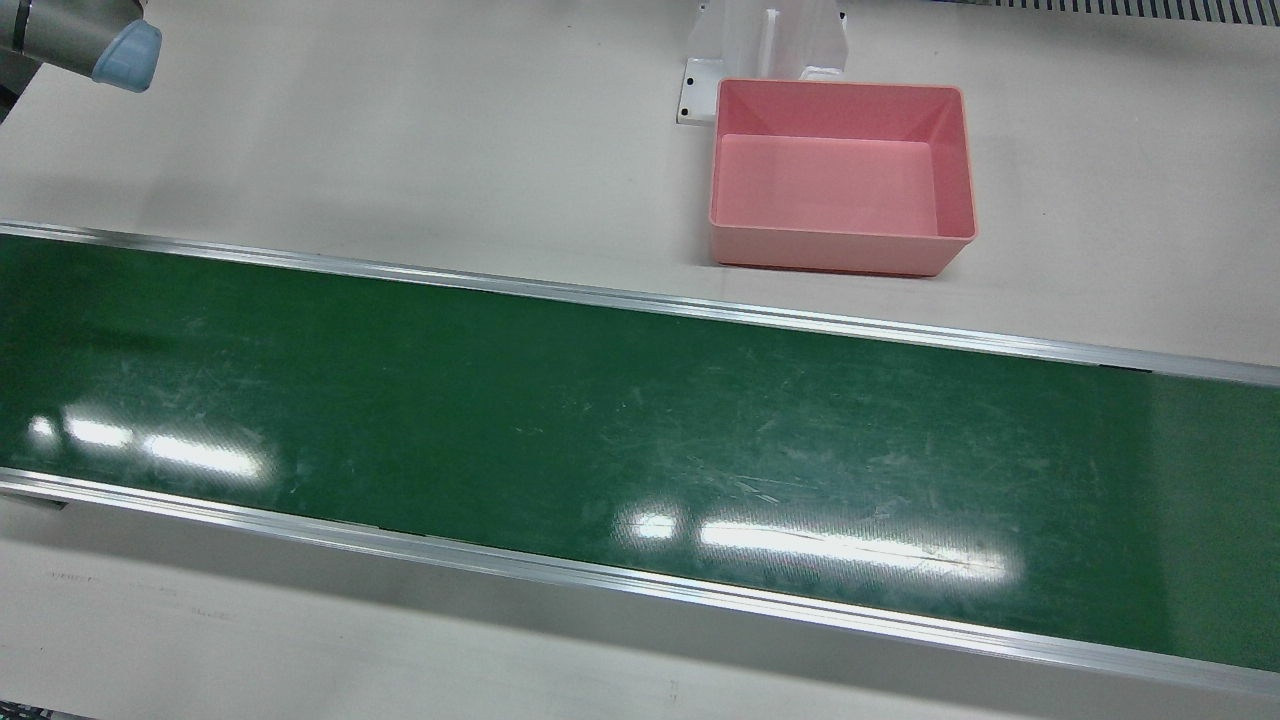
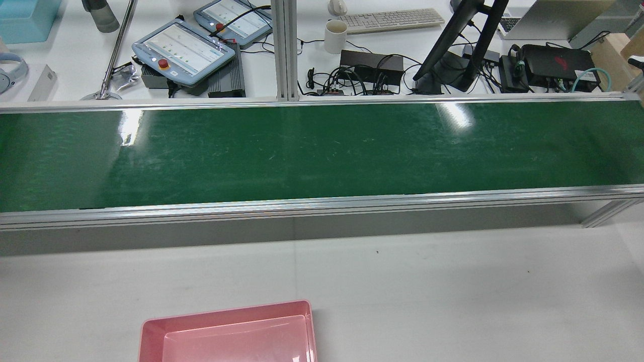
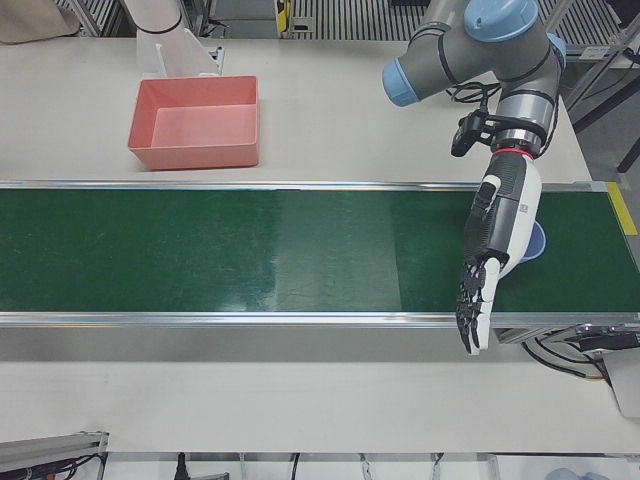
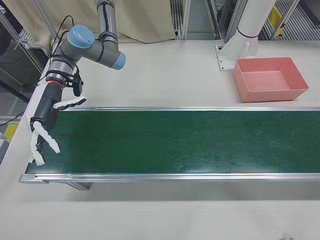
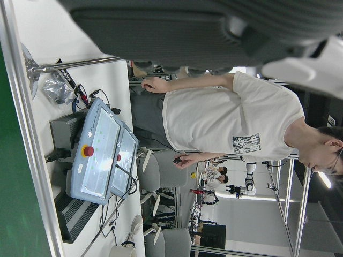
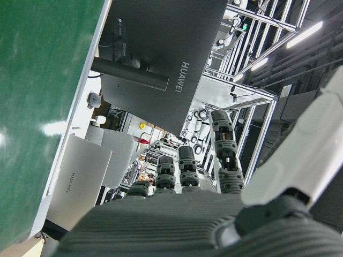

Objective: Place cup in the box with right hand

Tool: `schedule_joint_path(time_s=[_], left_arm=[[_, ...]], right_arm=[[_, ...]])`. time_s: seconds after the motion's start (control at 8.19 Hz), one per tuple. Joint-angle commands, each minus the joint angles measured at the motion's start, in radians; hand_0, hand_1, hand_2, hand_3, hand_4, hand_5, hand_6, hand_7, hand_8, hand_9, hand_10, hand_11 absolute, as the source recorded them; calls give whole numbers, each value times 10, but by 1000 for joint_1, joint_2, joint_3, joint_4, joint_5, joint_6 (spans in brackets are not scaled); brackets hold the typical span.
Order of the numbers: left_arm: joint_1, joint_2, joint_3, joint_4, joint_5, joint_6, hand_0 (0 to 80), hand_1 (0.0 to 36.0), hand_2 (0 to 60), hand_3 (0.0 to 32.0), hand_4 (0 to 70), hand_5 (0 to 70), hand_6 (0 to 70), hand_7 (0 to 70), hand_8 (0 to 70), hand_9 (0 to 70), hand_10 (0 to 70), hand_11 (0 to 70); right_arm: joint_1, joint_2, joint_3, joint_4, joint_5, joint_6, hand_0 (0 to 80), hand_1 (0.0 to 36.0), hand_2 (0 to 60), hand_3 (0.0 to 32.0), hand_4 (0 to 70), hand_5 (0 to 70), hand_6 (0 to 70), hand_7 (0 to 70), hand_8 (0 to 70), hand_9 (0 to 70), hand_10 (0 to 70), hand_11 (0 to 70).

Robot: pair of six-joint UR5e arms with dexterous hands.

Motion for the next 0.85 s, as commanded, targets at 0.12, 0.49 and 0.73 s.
schedule_joint_path(time_s=[0.12, 0.49, 0.73], left_arm=[[0, 0, 0, 0, 0, 0, 0, 0, 0, 0, 0, 0, 0, 0, 0, 0, 0, 0], [0, -2, 2, 0, 0, 0, 0, 0, 0, 0, 0, 0, 0, 0, 0, 0, 0, 0], [0, 0, 2, 0, 0, 0, 0, 0, 0, 0, 0, 0, 0, 0, 0, 0, 0, 0]], right_arm=[[-45, 9, 3, 0, 3, -69, 406, 0, 0, 0, 225, 22, 77, 318, 87, 157, 31, 48], [-111, 33, 12, -2, 56, -86, 408, 0, 0, 0, 257, 21, 84, 358, 94, 173, 33, 50], [-116, 35, 12, -3, 58, -87, 411, 0, 0, 0, 287, 19, 88, 385, 94, 180, 26, 39]])
